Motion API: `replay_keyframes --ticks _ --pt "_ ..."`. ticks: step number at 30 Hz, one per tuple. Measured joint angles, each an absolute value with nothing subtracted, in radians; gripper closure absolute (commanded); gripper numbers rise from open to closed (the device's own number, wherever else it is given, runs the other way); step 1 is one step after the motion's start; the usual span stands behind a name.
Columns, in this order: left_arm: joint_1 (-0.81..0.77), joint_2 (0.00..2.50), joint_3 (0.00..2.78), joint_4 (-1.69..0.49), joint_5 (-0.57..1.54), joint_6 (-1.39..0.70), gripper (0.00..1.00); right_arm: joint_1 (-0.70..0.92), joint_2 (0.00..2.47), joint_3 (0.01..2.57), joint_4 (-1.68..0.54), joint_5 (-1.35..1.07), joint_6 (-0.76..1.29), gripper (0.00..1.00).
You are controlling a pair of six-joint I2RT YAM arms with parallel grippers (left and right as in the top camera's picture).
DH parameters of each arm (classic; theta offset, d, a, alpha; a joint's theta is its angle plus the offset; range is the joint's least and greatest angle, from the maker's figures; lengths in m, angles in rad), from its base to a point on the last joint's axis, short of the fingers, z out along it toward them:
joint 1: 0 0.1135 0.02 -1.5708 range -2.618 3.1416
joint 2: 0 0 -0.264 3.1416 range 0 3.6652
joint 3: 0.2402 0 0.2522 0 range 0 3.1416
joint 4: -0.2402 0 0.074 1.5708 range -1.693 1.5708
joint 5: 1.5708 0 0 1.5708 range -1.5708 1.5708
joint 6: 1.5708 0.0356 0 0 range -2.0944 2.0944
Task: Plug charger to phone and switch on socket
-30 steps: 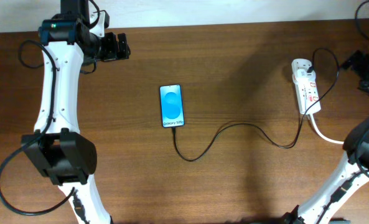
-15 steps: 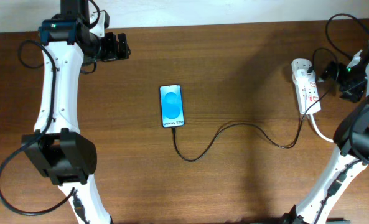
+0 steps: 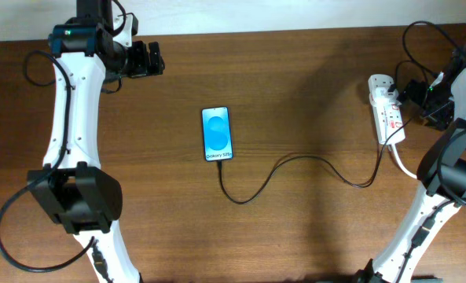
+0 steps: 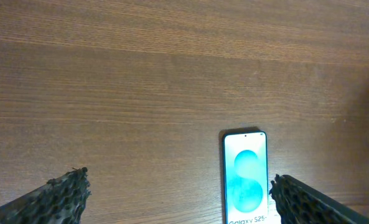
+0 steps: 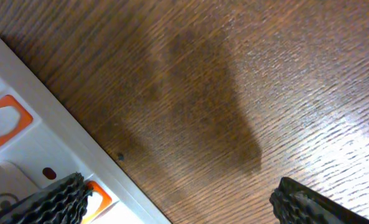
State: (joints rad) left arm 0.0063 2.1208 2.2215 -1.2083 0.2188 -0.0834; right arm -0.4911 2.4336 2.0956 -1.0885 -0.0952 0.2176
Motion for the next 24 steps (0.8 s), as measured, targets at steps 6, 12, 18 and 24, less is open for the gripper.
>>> replay_keyframes --ticks 6,12,18,24 --pt "0.006 2.121 2.222 -1.208 0.219 -0.083 0.01 -0.492 2.431 2.09 -1.095 -0.101 0.242 0.02" --pt "0.006 2.121 2.222 -1.208 0.219 -0.083 0.01 -0.5 2.424 2.087 -1.148 -0.106 0.246 0.02" --pt "0.006 2.121 2.222 -1.208 0.219 -0.083 0.01 -0.5 2.424 2.085 -1.137 -0.109 0.247 0.02" --pt "0.006 2.121 2.222 -1.208 0.219 -0.083 0.01 -0.5 2.423 2.08 -1.127 -0.109 0.246 0.02"
